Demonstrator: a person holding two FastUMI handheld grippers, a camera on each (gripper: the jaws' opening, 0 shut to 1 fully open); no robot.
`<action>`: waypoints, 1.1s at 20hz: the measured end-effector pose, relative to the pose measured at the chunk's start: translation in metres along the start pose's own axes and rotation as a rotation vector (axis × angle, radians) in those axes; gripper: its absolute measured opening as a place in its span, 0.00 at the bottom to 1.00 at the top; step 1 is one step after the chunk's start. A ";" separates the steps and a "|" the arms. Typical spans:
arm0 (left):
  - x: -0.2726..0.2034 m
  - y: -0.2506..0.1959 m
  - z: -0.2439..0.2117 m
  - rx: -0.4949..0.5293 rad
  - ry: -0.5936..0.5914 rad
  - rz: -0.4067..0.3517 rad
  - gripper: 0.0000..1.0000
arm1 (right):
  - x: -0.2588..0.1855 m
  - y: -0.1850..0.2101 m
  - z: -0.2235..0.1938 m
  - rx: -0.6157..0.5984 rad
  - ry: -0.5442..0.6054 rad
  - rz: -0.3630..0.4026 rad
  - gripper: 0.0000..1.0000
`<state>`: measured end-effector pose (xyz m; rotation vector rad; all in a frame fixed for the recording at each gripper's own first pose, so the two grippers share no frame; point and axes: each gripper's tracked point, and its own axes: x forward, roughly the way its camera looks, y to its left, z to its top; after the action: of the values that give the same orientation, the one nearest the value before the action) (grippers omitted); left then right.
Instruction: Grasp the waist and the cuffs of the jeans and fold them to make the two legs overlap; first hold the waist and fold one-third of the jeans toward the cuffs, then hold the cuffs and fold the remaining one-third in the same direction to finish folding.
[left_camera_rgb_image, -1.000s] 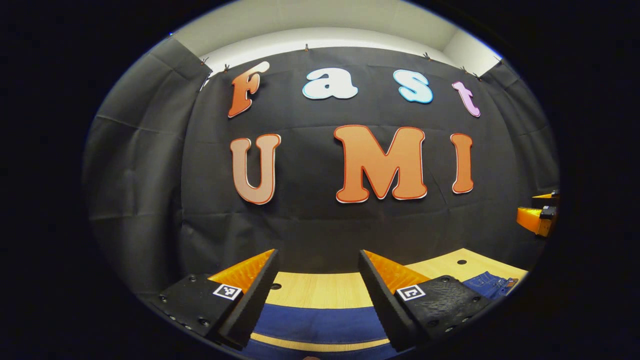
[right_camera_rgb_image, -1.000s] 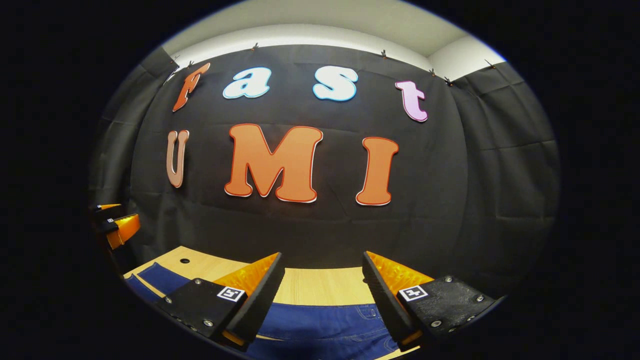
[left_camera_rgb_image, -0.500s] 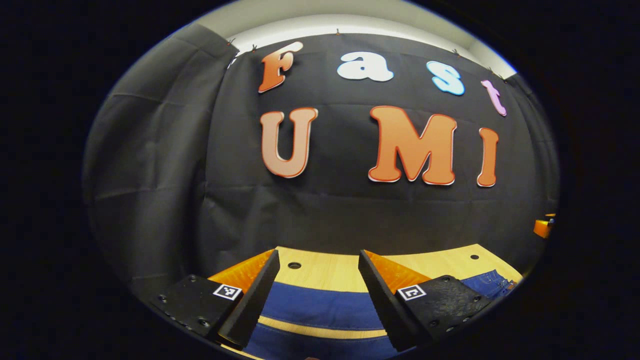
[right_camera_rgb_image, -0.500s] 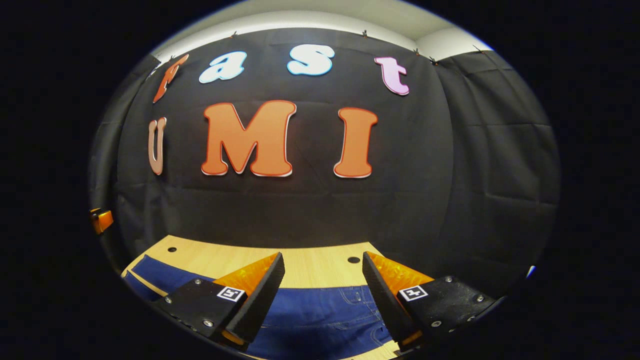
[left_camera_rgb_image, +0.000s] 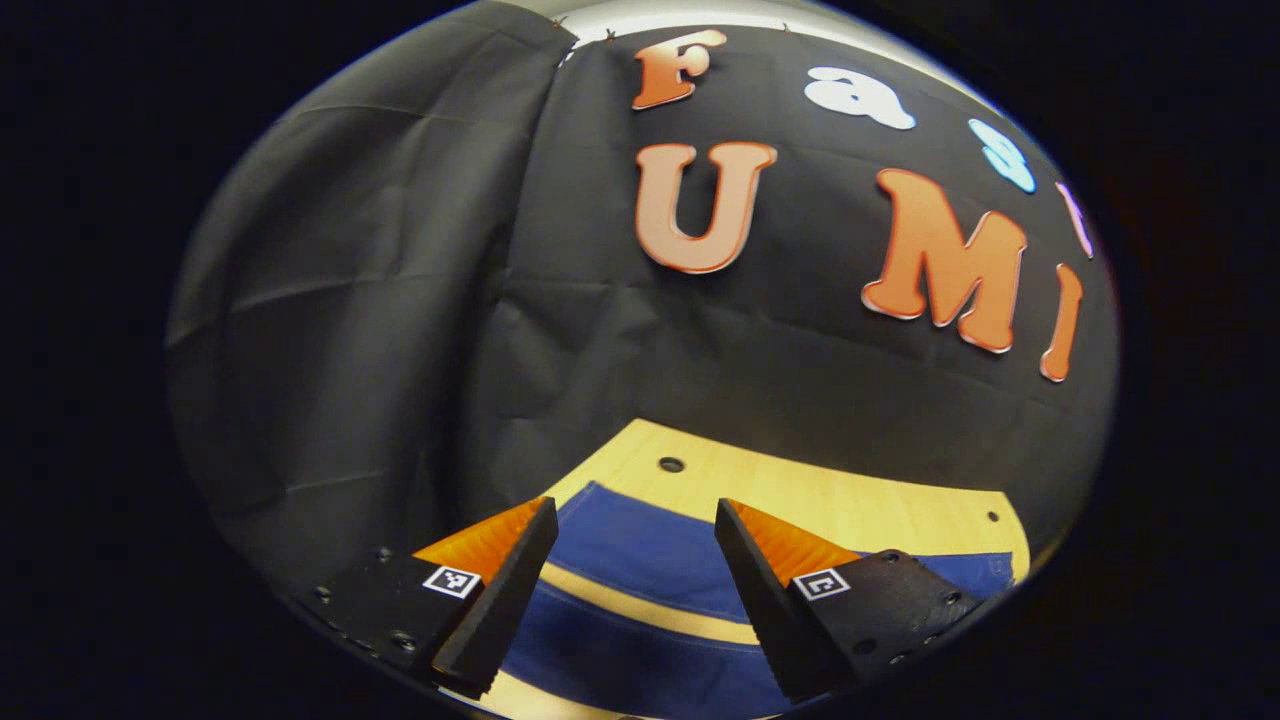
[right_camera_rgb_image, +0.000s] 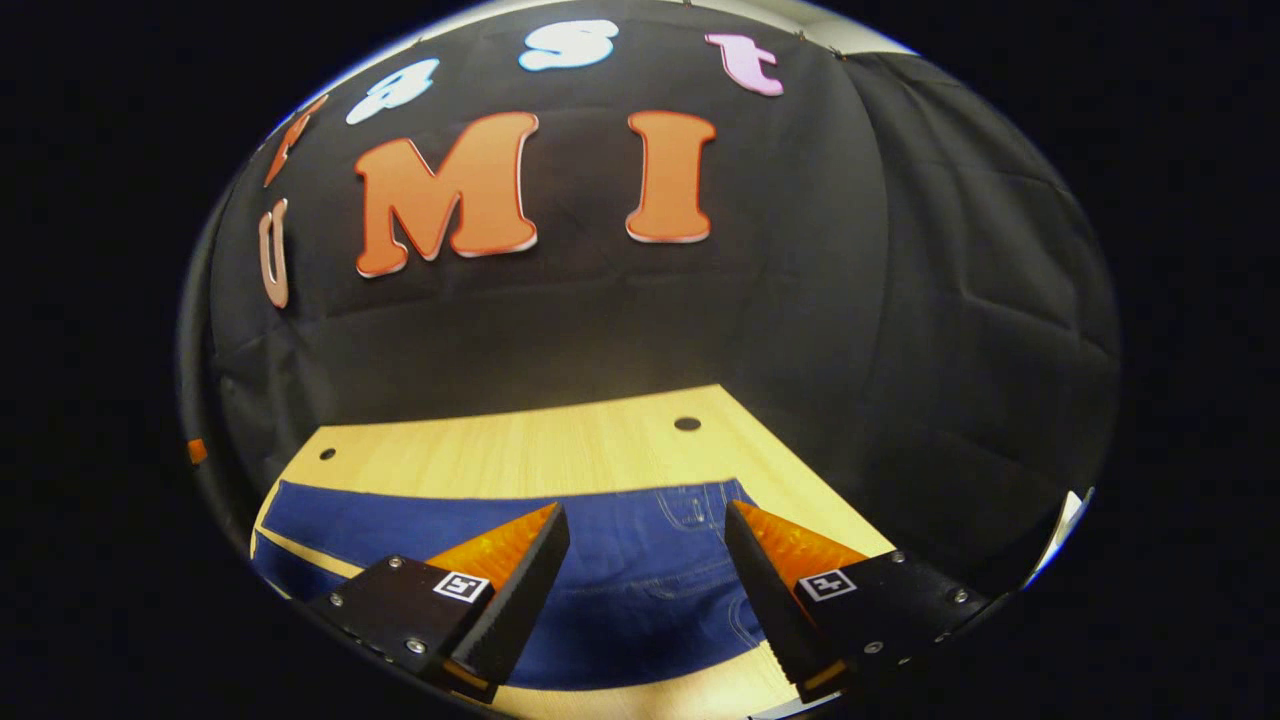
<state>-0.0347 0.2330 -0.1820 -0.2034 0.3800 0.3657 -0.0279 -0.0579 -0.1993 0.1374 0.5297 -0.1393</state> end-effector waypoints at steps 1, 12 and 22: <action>0.001 0.008 -0.005 -0.006 0.020 0.011 0.97 | 0.006 -0.005 -0.011 0.023 0.034 -0.004 0.96; 0.019 0.075 -0.073 -0.135 0.235 0.094 0.97 | 0.037 -0.063 -0.122 0.530 0.404 -0.040 0.95; 0.025 0.079 -0.123 -0.424 0.449 0.106 0.98 | 0.050 -0.108 -0.179 0.797 0.530 -0.129 0.96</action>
<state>-0.0831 0.2808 -0.3142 -0.6884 0.7565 0.5039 -0.0911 -0.1387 -0.3878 0.9368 0.9907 -0.4432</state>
